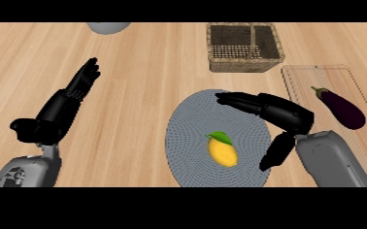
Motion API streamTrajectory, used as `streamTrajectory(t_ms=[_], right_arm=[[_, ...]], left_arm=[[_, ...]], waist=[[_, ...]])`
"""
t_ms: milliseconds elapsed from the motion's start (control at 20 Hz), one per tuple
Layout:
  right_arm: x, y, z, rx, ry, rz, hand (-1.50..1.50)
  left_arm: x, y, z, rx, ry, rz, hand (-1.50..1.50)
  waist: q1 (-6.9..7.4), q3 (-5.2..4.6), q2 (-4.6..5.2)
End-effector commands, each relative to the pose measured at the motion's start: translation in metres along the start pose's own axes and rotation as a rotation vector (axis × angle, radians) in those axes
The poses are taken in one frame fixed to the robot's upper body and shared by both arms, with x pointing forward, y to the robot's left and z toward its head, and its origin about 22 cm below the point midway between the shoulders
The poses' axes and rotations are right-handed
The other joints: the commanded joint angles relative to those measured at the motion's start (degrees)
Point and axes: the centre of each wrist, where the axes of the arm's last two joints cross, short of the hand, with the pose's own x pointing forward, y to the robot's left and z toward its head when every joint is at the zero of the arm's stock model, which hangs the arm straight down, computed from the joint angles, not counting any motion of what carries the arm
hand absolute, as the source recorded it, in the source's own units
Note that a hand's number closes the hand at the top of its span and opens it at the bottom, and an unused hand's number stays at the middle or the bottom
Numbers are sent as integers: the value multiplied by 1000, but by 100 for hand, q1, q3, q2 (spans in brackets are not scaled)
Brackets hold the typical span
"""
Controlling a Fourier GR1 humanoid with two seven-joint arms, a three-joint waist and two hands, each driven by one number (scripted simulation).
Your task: Pick the lemon from the placemat and place it in the basket
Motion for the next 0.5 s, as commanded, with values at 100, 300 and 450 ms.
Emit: streamTrajectory(t_ms=[100,300,450], right_arm=[[-4,11,-14,53,4,56,-150],[3,25,-22,59,0,51,-150],[-2,36,-7,51,19,56,-150]], left_arm=[[12,-7,-3,-16,5,18,0],[1,4,-9,0,7,-2,0],[-7,-19,-6,-18,-5,-6,0]], waist=[[16,2,1],[0,1,3],[-9,1,1]])
